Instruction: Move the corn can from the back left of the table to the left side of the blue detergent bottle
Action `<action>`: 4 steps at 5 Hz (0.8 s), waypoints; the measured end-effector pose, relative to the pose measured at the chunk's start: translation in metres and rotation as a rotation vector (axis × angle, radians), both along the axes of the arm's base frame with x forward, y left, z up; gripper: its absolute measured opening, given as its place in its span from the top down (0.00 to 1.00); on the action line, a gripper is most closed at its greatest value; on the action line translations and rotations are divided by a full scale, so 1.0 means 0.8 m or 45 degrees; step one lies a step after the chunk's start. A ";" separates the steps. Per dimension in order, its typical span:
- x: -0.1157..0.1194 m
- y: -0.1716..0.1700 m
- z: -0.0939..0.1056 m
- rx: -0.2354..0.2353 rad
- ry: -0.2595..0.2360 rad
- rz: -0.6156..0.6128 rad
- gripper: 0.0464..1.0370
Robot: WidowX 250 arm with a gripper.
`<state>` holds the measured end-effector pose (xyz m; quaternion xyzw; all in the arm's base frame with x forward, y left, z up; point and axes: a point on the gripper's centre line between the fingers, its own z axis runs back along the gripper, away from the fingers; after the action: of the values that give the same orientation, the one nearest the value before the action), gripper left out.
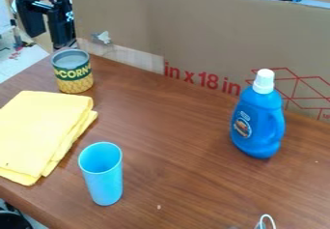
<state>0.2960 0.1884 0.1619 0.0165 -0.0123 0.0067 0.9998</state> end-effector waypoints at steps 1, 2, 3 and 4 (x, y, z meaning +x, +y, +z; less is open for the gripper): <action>0.012 0.039 -0.001 0.038 0.000 0.031 0.03; 0.024 0.065 -0.005 0.054 0.015 0.040 0.03; 0.033 0.081 -0.005 0.100 0.028 0.044 0.03; 0.039 0.101 -0.016 0.166 0.075 0.063 0.03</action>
<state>0.3272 0.2690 0.1494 0.0820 0.0170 0.0300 0.9960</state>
